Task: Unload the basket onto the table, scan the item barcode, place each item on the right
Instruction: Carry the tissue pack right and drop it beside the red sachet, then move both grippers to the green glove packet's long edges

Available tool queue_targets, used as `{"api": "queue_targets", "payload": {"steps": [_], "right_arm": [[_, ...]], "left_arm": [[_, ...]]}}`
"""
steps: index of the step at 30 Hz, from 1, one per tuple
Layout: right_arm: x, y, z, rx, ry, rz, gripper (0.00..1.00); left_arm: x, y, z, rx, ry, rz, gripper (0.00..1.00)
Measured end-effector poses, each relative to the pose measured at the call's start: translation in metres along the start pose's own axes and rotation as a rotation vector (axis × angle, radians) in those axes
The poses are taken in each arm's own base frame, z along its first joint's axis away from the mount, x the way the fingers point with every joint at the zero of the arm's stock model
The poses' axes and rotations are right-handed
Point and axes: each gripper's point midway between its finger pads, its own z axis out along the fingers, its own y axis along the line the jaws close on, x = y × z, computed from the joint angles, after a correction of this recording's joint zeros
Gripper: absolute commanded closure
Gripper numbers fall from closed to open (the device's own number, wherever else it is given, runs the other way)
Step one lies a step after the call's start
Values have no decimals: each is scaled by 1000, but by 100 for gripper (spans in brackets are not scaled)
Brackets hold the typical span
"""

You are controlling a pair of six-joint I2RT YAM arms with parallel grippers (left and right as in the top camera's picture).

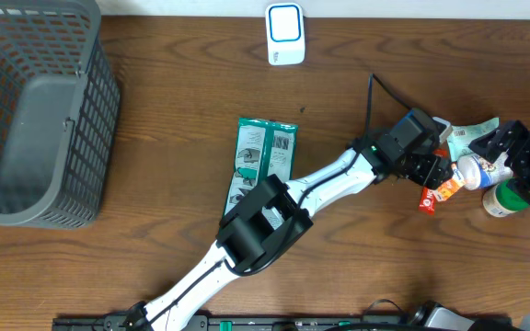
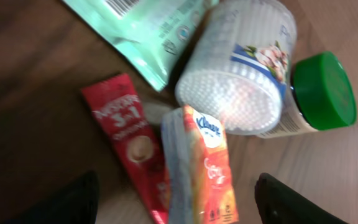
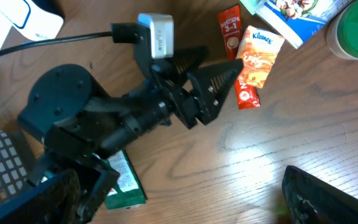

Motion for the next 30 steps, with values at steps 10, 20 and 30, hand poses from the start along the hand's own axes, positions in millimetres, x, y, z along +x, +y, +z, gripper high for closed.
{"api": "queue_targets", "payload": {"steps": [10,20,30], "right_arm": [[-1,-1,0,9,-5,-6,1],[12,6,2,-7,49,-18,15],[48,62,52,-73,167,-250,9]], "left_arm": [[-12,4,-58,-107,65,-12,22],[-34,65,-294,-565,103,-172,22],[34,169,-417,-877,339,-409,30]]}}
